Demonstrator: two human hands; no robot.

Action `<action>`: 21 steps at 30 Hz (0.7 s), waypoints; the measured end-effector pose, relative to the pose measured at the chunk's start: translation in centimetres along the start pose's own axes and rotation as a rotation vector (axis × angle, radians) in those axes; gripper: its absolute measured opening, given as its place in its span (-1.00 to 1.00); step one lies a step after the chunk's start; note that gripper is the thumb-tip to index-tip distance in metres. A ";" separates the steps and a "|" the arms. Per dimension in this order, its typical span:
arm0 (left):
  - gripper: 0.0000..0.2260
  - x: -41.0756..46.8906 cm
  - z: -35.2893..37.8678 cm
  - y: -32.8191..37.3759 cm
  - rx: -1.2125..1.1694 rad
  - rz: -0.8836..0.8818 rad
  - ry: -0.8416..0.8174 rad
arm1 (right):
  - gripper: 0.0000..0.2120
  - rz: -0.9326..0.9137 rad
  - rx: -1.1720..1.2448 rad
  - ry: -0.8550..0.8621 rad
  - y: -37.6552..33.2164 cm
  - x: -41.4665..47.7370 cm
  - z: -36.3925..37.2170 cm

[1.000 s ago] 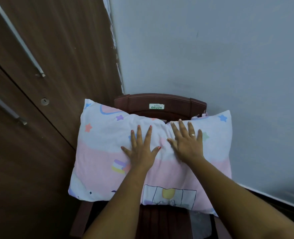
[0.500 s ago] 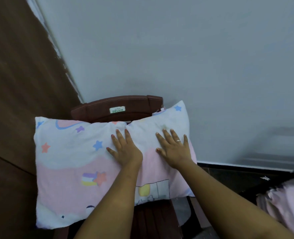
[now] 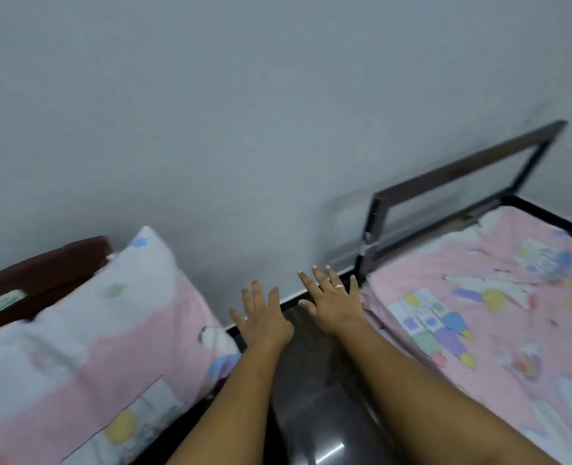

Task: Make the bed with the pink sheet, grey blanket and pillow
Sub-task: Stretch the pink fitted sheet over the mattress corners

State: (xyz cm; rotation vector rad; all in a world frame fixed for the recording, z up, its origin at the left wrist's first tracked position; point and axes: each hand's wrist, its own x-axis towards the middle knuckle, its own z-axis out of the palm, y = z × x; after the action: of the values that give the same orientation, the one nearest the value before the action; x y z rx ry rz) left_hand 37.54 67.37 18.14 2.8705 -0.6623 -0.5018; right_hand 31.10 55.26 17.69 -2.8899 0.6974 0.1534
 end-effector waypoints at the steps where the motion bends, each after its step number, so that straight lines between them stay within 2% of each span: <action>1: -0.34 -0.9 1.1 2.5 0.019 0.048 -0.031 | -0.43 0.053 0.014 -0.002 2.7 -1.5 0.0; 7: -0.37 -6.4 6.3 15.4 0.083 0.251 -0.227 | -0.44 0.284 0.014 -0.033 16.1 -10.9 -0.3; 12: -0.41 -9.4 8.6 24.5 0.132 0.409 -0.289 | -0.44 0.472 0.039 -0.017 25.0 -16.6 -2.4; 21: -0.40 -7.4 11.4 32.3 0.199 0.508 -0.349 | -0.43 0.655 0.148 -0.032 32.0 -18.0 -1.1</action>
State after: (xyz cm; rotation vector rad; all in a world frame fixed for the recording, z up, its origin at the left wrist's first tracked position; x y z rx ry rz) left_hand 14.32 41.08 16.74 2.6419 -1.5185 -0.8972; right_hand 0.50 34.95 16.90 -2.4095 1.5462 0.2114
